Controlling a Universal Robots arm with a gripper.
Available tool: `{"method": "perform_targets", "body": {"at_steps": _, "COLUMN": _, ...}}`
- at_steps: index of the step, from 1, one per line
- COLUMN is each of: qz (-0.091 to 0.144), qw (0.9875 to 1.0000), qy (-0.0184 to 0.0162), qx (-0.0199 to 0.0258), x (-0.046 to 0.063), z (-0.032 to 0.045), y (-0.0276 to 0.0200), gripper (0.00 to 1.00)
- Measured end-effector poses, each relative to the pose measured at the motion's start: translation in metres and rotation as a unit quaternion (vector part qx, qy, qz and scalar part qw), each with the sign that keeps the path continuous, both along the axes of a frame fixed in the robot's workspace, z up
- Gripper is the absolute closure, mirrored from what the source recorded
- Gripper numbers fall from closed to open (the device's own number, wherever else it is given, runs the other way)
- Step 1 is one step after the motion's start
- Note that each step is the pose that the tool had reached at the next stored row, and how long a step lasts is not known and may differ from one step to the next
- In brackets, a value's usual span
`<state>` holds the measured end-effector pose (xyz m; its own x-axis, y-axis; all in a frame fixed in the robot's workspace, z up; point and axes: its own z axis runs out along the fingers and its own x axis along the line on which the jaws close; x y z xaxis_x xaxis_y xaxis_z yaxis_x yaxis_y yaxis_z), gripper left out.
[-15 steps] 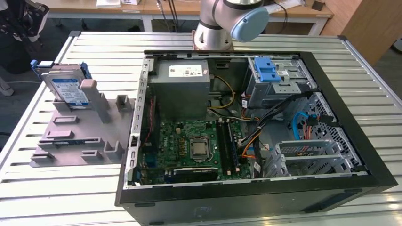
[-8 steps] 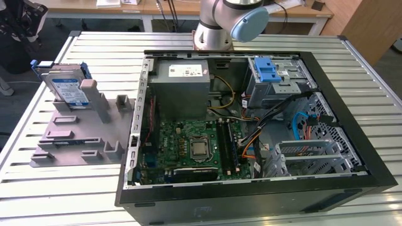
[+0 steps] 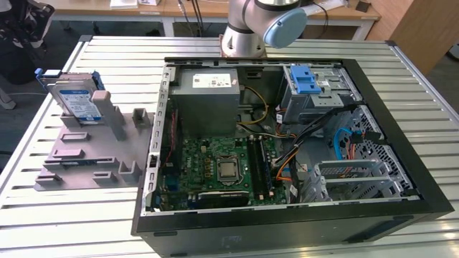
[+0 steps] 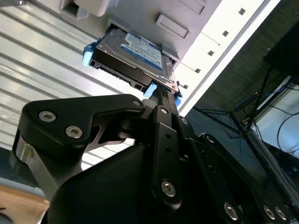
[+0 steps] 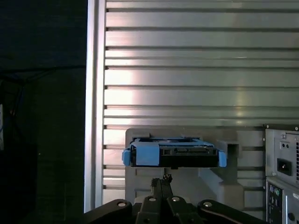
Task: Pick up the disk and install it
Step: 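Pick up the disk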
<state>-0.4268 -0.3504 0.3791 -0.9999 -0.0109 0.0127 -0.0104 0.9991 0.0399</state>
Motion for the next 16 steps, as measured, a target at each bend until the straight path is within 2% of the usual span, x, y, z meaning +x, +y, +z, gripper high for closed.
{"method": "perform_targets", "body": {"at_steps": 5, "qz": 0.045, "qw": 0.999, "qy": 0.0, "qx": 0.0, "x": 0.0, "z": -0.0004, "y": 0.0, "gripper": 0.89}}
{"method": "perform_targets", "body": {"at_steps": 10, "qz": 0.088, "qw": 0.9961, "qy": 0.0001, "qx": 0.0, "x": -0.0002, "z": -0.0006, "y": -0.0001, "gripper": 0.89}}
{"method": "perform_targets", "body": {"at_steps": 16, "qz": 0.122, "qw": 0.9926, "qy": 0.0001, "qx": -0.0005, "x": -0.0014, "z": -0.0007, "y": 0.0, "gripper": 0.89}}
